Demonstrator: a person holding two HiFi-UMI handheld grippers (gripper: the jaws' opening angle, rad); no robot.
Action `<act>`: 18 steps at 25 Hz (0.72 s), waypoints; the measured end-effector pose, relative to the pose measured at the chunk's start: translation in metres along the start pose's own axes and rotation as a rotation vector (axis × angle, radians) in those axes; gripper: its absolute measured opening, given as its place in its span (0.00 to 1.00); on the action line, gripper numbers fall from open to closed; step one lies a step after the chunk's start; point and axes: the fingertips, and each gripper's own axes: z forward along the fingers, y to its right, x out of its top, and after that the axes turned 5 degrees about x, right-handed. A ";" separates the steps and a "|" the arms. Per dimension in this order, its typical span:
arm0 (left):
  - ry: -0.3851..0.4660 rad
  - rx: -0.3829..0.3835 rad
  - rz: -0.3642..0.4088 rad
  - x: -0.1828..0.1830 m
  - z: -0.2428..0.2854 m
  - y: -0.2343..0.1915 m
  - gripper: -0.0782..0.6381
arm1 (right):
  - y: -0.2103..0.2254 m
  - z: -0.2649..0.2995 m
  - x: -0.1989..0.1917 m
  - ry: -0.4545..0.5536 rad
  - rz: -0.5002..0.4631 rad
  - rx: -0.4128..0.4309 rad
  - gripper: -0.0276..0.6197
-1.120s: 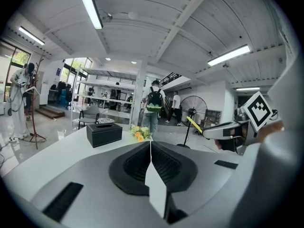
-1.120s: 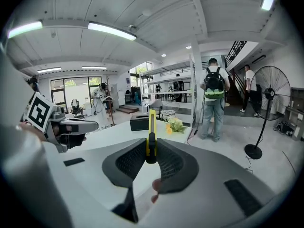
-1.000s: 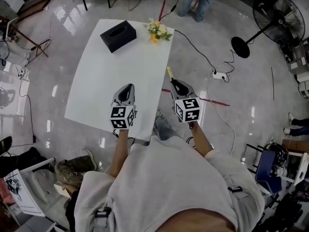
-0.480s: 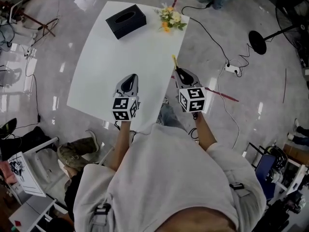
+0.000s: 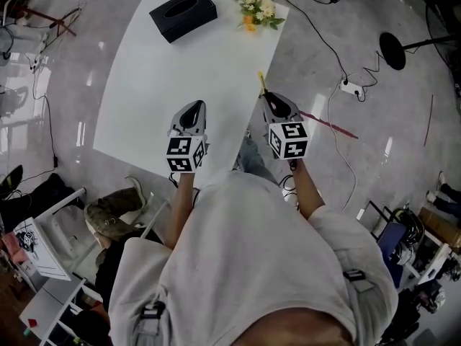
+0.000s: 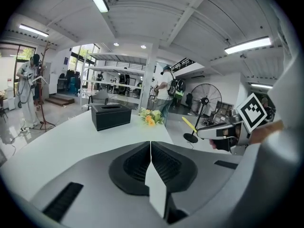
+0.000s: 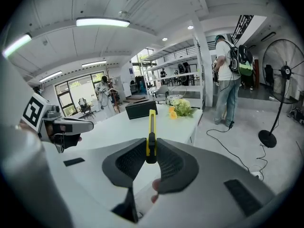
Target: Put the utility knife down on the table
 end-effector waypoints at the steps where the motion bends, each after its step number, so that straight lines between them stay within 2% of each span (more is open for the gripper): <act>1: -0.006 0.002 -0.004 -0.002 0.001 -0.001 0.14 | 0.001 0.002 -0.002 -0.008 0.001 0.002 0.17; 7: -0.037 0.015 -0.026 -0.013 0.005 -0.006 0.14 | 0.001 0.015 -0.011 -0.053 -0.014 0.019 0.17; 14: -0.056 0.032 -0.046 -0.021 0.008 -0.012 0.14 | 0.001 0.039 -0.012 -0.115 -0.154 0.044 0.17; 18: -0.056 0.044 -0.054 -0.021 0.008 -0.014 0.14 | 0.004 0.056 -0.010 -0.140 -0.197 0.060 0.17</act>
